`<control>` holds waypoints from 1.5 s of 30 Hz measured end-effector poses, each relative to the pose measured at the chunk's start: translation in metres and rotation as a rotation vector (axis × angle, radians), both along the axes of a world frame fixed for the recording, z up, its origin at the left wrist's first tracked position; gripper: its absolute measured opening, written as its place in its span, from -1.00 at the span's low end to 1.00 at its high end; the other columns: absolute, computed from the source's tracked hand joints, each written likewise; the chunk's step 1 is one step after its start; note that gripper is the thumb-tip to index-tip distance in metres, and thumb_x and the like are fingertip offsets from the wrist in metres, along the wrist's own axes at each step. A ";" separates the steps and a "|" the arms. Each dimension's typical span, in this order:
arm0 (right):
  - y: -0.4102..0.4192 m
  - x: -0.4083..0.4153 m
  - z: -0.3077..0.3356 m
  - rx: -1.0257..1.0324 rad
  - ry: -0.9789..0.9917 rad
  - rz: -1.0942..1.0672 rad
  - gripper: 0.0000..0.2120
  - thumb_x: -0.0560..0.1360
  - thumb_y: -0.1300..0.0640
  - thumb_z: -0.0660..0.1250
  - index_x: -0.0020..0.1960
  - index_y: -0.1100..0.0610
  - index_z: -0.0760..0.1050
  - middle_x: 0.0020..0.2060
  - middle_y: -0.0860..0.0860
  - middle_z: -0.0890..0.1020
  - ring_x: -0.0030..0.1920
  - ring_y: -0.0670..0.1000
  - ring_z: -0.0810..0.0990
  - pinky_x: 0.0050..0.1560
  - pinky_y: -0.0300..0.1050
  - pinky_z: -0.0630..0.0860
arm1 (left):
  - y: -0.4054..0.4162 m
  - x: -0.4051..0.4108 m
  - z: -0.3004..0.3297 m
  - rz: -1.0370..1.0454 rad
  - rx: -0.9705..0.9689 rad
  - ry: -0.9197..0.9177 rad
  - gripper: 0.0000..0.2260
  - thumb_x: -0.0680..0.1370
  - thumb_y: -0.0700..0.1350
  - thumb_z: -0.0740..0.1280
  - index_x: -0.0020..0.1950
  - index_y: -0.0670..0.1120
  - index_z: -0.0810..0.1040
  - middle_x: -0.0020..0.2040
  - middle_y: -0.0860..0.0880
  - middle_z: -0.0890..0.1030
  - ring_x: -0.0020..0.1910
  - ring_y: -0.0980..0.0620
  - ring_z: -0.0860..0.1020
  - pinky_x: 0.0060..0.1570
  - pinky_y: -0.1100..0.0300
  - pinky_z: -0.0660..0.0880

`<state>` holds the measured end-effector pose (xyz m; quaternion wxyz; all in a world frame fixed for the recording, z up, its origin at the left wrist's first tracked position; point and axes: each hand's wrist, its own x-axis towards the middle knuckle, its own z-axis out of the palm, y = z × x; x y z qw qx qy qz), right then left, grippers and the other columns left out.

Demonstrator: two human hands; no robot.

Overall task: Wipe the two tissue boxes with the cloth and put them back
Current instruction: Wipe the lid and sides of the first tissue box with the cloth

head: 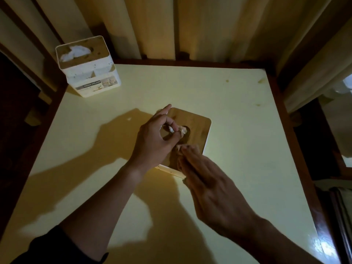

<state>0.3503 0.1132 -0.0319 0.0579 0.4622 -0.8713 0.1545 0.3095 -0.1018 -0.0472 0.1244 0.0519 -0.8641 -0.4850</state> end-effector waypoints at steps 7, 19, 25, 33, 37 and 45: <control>0.002 -0.083 -0.001 -0.084 -0.045 -0.063 -0.57 0.65 0.34 0.29 0.51 0.34 0.49 0.54 0.27 0.48 0.52 0.25 0.50 0.53 0.10 0.46 | -0.001 0.000 -0.001 0.003 -0.017 0.004 -0.83 0.51 -0.18 0.48 -0.12 0.04 0.55 0.56 0.08 0.40 0.52 0.25 0.33 0.41 0.30 0.33; -0.019 -0.010 0.009 0.013 -0.042 -0.291 -0.33 0.34 0.53 0.35 0.46 0.46 0.48 0.44 0.42 0.51 0.25 0.35 0.64 0.13 0.08 0.72 | -0.035 -0.015 0.024 -0.155 -0.519 0.079 -0.74 0.52 -0.16 0.50 0.20 0.01 0.66 0.46 -0.02 0.53 0.56 0.00 0.32 0.52 0.04 0.30; -0.027 -0.018 0.025 0.030 -0.037 -0.313 -0.45 0.35 0.48 0.43 0.34 0.35 0.61 0.28 0.30 0.63 0.00 0.23 0.68 -0.08 0.03 0.72 | -0.024 0.009 0.014 0.080 -0.571 0.173 -0.80 0.53 -0.16 0.51 0.15 -0.02 0.75 0.21 0.01 0.69 0.31 -0.03 0.53 0.36 0.18 0.40; -0.015 -0.073 0.007 0.063 0.034 -0.062 -0.27 0.44 0.53 0.41 0.59 0.36 0.36 0.58 0.32 0.40 0.53 0.36 0.47 0.38 0.31 0.54 | -0.016 0.026 0.001 0.364 -0.306 0.132 -0.81 0.50 -0.19 0.48 0.06 0.02 0.76 0.42 -0.07 0.56 0.33 0.01 0.58 0.27 0.31 0.45; -0.036 -0.098 0.015 0.022 -0.053 -0.039 -0.26 0.46 0.49 0.39 0.62 0.31 0.33 0.61 0.29 0.37 0.52 0.36 0.48 0.24 0.27 0.63 | -0.015 0.020 -0.002 0.400 -0.195 0.169 -0.81 0.49 -0.17 0.49 0.05 0.04 0.77 0.45 -0.14 0.53 0.38 0.10 0.55 -0.01 0.17 0.61; -0.092 -0.129 0.009 0.052 -0.042 0.341 -0.51 0.60 0.26 0.40 0.51 0.34 0.49 0.49 0.25 0.53 0.55 0.22 0.48 0.42 0.19 0.58 | -0.018 0.020 -0.006 0.420 -0.138 0.158 -0.85 0.44 -0.26 0.52 -0.13 -0.06 0.61 0.46 -0.04 0.53 0.45 0.13 0.48 0.20 0.14 0.57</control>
